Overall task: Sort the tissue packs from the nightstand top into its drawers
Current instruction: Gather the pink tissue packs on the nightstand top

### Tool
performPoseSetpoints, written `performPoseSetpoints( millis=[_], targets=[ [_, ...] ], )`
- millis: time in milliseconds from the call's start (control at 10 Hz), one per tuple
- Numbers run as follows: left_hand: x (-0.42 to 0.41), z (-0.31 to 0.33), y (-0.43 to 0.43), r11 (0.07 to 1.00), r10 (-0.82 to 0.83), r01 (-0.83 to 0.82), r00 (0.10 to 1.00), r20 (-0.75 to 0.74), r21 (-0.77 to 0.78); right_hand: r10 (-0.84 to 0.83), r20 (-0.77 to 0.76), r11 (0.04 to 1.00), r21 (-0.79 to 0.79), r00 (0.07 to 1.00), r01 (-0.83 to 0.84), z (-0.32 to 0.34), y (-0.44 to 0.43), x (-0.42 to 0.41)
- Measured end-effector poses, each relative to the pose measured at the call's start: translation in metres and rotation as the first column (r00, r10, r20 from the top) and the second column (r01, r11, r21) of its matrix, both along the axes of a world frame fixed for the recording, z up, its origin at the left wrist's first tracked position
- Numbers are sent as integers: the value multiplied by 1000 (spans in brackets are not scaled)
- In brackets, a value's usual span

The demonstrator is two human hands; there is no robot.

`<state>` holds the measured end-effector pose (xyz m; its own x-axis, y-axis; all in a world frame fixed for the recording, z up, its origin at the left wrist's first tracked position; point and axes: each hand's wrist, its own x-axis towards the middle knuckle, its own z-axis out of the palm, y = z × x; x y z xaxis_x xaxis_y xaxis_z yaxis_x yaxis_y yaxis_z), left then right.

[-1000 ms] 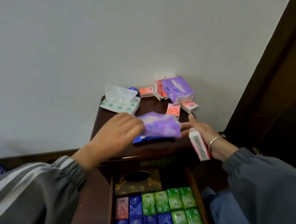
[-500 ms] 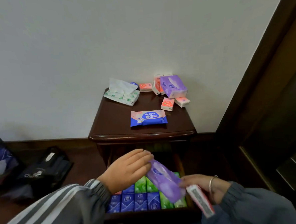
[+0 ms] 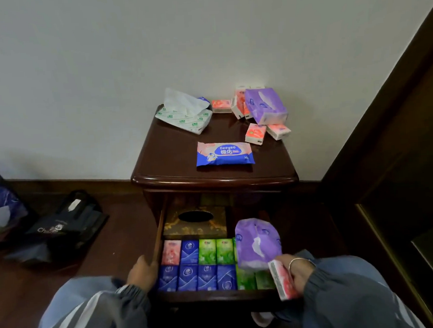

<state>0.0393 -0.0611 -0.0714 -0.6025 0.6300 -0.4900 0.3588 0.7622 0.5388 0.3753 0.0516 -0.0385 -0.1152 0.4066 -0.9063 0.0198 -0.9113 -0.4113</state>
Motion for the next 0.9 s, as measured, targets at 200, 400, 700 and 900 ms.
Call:
performPoseSetpoints(
  millis=[200, 400, 700, 900],
  targets=[
    [3, -7, 1, 995, -75, 77, 996, -42, 57, -36, -16, 999, 17, 999, 36, -10, 37, -31],
    [-2, -10, -1, 994, -68, 68, 998, 5, 81, 57, 202, 974, 203, 978, -98, -37, 72, -52],
    [-6, -9, 2, 995, -75, 71, 996, 40, 75, 199, 603, 852, 283, 773, -440, -35, 92, -67],
    [-3, -3, 5, 999, -47, 46, 995, 92, 13, 122, 432, 890, 350, 894, -291, -15, 71, -37]
  ],
)
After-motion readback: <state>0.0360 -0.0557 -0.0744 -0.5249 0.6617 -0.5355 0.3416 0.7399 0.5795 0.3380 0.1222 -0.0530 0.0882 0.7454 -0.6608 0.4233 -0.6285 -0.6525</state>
